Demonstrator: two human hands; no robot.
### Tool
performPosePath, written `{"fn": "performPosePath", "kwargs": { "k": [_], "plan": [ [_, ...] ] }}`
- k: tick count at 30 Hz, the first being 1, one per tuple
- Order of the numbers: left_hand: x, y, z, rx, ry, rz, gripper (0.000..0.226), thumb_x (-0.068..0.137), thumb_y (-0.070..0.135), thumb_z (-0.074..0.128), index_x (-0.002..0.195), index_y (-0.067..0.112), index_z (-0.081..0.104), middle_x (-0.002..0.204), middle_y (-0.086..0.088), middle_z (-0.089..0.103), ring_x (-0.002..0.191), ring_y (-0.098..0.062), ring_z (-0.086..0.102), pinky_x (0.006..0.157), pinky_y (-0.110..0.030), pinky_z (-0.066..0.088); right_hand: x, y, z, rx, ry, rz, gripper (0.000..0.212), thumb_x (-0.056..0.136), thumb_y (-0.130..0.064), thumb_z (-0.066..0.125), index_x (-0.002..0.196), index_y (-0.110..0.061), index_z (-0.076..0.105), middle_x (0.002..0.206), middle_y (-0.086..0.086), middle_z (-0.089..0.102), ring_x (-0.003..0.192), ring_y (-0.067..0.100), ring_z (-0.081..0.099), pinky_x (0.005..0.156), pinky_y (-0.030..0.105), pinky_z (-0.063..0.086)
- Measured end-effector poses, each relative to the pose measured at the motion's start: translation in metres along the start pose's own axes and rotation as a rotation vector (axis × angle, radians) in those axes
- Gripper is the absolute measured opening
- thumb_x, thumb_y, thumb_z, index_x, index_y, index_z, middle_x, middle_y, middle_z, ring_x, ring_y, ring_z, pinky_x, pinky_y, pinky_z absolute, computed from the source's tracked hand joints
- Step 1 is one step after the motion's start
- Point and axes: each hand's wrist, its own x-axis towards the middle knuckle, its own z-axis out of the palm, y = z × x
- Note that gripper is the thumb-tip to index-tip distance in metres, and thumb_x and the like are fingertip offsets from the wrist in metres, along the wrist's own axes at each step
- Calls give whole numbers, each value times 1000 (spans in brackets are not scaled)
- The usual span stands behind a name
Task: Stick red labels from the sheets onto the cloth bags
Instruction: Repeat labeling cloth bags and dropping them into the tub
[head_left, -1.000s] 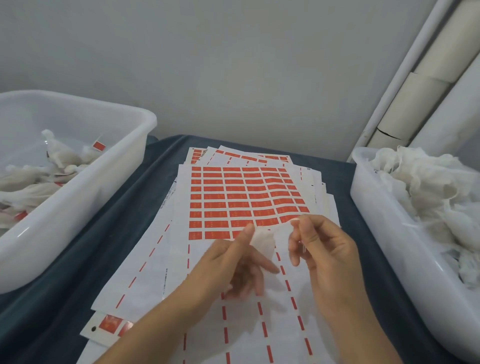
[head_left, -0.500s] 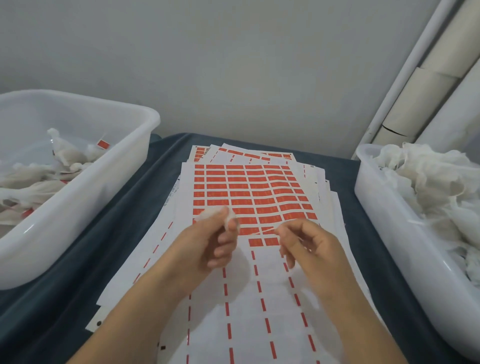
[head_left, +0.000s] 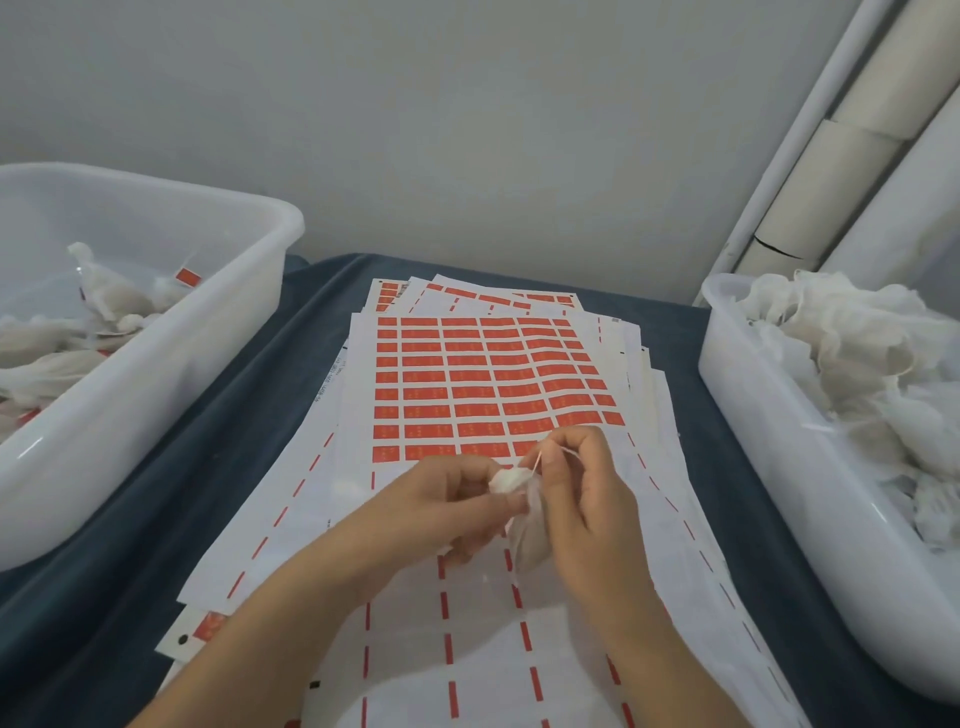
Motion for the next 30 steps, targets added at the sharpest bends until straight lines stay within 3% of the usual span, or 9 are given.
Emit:
{"fn": "performPosePath", "kwargs": {
  "k": [6,11,15,17,20,25,27,30],
  "plan": [
    [0,-6,6,122,108,184,37,70,45,58,92,17,65,64,8,65,52,-5,57,54,-13,47,9,2,-6,24,-42,171,6,85,-43,48,83,-37,49,84,-27,54,80,-23,52,58,-2,41],
    [-1,-9,7,166,116,232,33,72,46,56,87,18,64,61,11,63,51,-3,56,55,-12,47,13,1,-11,183,-128,357,21,80,-42,62,97,-38,50,87,-28,56,80,2,62,52,4,46],
    [1,-9,7,162,124,229,34,71,47,56,86,18,65,62,7,64,50,-5,56,54,-14,48,13,0,-13,144,-189,319,6,80,-40,60,80,-34,62,73,-27,63,77,-13,58,54,0,43],
    [1,-9,7,152,145,212,32,70,45,57,85,18,66,63,4,66,50,-6,56,54,-15,49,12,-1,-13,107,-199,291,10,78,-44,56,76,-36,61,71,-24,63,77,-13,58,57,-1,43],
    [2,-8,6,128,177,189,31,68,46,57,82,20,67,66,-4,67,49,-9,56,53,-16,50,11,-3,-14,83,-228,250,19,72,-49,49,79,-36,60,76,-23,63,81,-13,58,60,0,43],
    [-2,-4,1,64,146,170,18,77,36,57,87,22,64,64,8,67,52,-5,58,56,-15,51,12,-6,-25,192,-406,264,22,74,-36,62,96,-38,63,95,-25,67,93,-9,59,65,5,47],
    [-2,-4,1,76,113,171,7,86,24,58,92,21,61,67,8,68,54,-4,59,57,-16,50,13,-7,-27,137,-371,260,20,79,-27,65,96,-38,63,97,-20,67,92,-3,61,67,8,49],
    [-1,-2,-1,61,166,191,12,88,13,57,98,20,53,71,4,70,56,-8,61,56,-18,51,14,-8,-26,78,-287,274,16,82,-25,64,91,-38,63,96,-18,66,89,2,62,73,9,51]
  ]
}}
